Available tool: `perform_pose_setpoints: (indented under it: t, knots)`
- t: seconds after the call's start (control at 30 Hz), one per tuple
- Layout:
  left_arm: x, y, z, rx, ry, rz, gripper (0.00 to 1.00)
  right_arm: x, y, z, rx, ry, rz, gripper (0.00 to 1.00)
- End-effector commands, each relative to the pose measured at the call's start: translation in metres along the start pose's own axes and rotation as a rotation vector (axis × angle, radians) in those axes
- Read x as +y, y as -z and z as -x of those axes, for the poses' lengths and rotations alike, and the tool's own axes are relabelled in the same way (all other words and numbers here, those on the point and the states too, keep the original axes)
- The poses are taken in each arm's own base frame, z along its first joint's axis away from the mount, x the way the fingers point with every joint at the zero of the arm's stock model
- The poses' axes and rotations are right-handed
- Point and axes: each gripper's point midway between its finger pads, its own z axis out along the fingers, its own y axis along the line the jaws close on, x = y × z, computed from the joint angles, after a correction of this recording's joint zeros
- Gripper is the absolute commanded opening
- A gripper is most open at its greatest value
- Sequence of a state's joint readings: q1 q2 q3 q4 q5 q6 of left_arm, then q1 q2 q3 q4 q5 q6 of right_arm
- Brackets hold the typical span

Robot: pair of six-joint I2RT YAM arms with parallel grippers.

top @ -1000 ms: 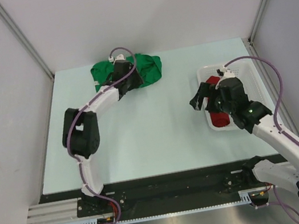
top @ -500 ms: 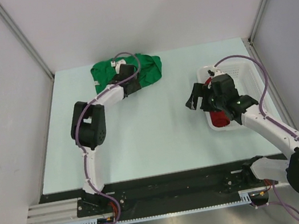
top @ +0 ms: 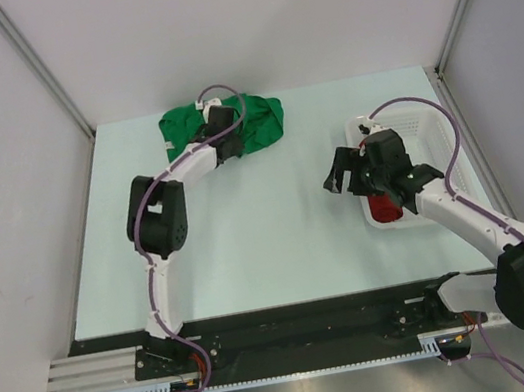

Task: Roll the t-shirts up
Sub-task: Move the T-shirt to the center of the board.

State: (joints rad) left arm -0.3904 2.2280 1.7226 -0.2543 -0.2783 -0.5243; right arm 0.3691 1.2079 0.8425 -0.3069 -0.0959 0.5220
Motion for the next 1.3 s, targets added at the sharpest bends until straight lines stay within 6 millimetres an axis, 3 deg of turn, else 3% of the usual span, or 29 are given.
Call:
perform_pose_setpoints:
  t: [0.0, 0.03, 0.07, 0.1, 0.13, 0.17, 0.2, 0.23, 0.27, 0.3, 0.33, 0.37, 0.4, 0.43, 0.47, 0.5, 0.53, 0.6, 0.63, 0.67, 0.8, 0.9, 1.17, 1.27]
  knots:
    - [-0.031, 0.02, 0.021, -0.021, 0.002, -0.135, 0.0, 0.017, -0.005, 0.025, -0.065, 0.031, 0.055, 0.93]
    - [-0.036, 0.026, 0.002, 0.006, -0.007, -0.177, 0.0, 0.016, -0.008, 0.023, -0.061, 0.034, 0.047, 0.92]
    - [-0.046, 0.055, 0.016, -0.032, 0.015, -0.224, 0.0, 0.016, -0.01, 0.023, -0.06, 0.036, 0.046, 0.92]
    - [-0.049, 0.068, 0.01, -0.028, 0.025, -0.247, 0.0, 0.018, -0.011, 0.023, -0.061, 0.038, 0.049, 0.91]
    - [-0.053, 0.082, -0.022, 0.008, 0.01, -0.288, 0.0, 0.018, -0.011, 0.022, -0.059, 0.035, 0.049, 0.9]
    - [-0.059, 0.099, -0.033, 0.016, 0.027, -0.319, 0.0, 0.018, -0.012, 0.022, -0.06, 0.036, 0.046, 0.9]
    - [-0.071, 0.136, -0.025, -0.03, 0.036, -0.386, 0.0, 0.02, -0.012, 0.02, -0.058, 0.044, 0.046, 0.89]
    - [-0.083, 0.155, -0.069, 0.008, -0.002, -0.437, 0.0, 0.019, -0.012, 0.021, -0.065, 0.043, 0.038, 0.89]
    - [-0.091, 0.173, -0.083, 0.009, -0.008, -0.467, 0.0, 0.02, -0.011, 0.02, -0.068, 0.045, 0.034, 0.89]
    - [-0.101, 0.203, -0.082, -0.022, -0.011, -0.52, 0.0, 0.018, -0.012, 0.019, -0.066, 0.044, 0.023, 0.89]
    - [-0.107, 0.221, -0.119, 0.023, -0.06, -0.539, 0.01, 0.017, -0.012, 0.019, -0.068, 0.041, 0.011, 0.89]
    - [-0.109, 0.233, -0.128, 0.026, -0.048, -0.555, 0.09, 0.016, -0.012, 0.017, -0.062, 0.037, 0.003, 0.88]
    - [-0.113, 0.25, -0.128, 0.014, -0.039, -0.6, 0.29, 0.015, -0.013, 0.015, -0.058, 0.035, -0.004, 0.89]
    - [-0.104, 0.253, -0.143, 0.039, -0.044, -0.596, 0.36, 0.015, -0.013, 0.014, -0.055, 0.031, -0.009, 0.88]
    - [-0.098, 0.256, -0.142, 0.033, -0.014, -0.586, 0.42, 0.016, -0.014, 0.011, -0.048, 0.03, -0.01, 0.87]
    - [-0.086, 0.253, -0.141, 0.022, -0.015, -0.547, 0.57, 0.015, -0.017, 0.007, -0.038, 0.031, -0.013, 0.87]
    - [-0.074, 0.256, -0.127, -0.019, -0.002, -0.51, 0.62, 0.02, -0.018, 0.004, -0.034, 0.031, -0.008, 0.87]
    - [-0.036, 0.24, -0.112, -0.039, 0.018, -0.354, 0.64, 0.028, -0.022, 0.0, -0.029, 0.047, 0.009, 0.86]
    - [-0.028, 0.24, -0.101, -0.049, 0.042, -0.329, 0.64, 0.028, -0.024, 0.0, -0.039, 0.051, -0.005, 0.85]
    - [-0.018, 0.238, -0.098, -0.047, 0.067, -0.295, 0.61, 0.035, -0.025, -0.007, -0.031, 0.069, 0.007, 0.85]
    - [0.034, 0.22, -0.093, -0.048, 0.13, -0.13, 0.56, 0.036, -0.034, -0.014, -0.027, 0.092, -0.014, 0.85]
    - [0.04, 0.21, -0.101, -0.003, 0.175, -0.156, 0.54, 0.03, -0.046, -0.016, -0.023, 0.115, -0.036, 0.83]
    - [0.021, 0.183, -0.12, 0.096, 0.099, -0.18, 0.57, 0.017, -0.075, -0.046, 0.066, 0.142, -0.079, 0.74]
    - [0.021, 0.172, -0.136, 0.142, 0.072, -0.136, 0.59, 0.015, -0.079, -0.051, 0.08, 0.147, -0.091, 0.72]
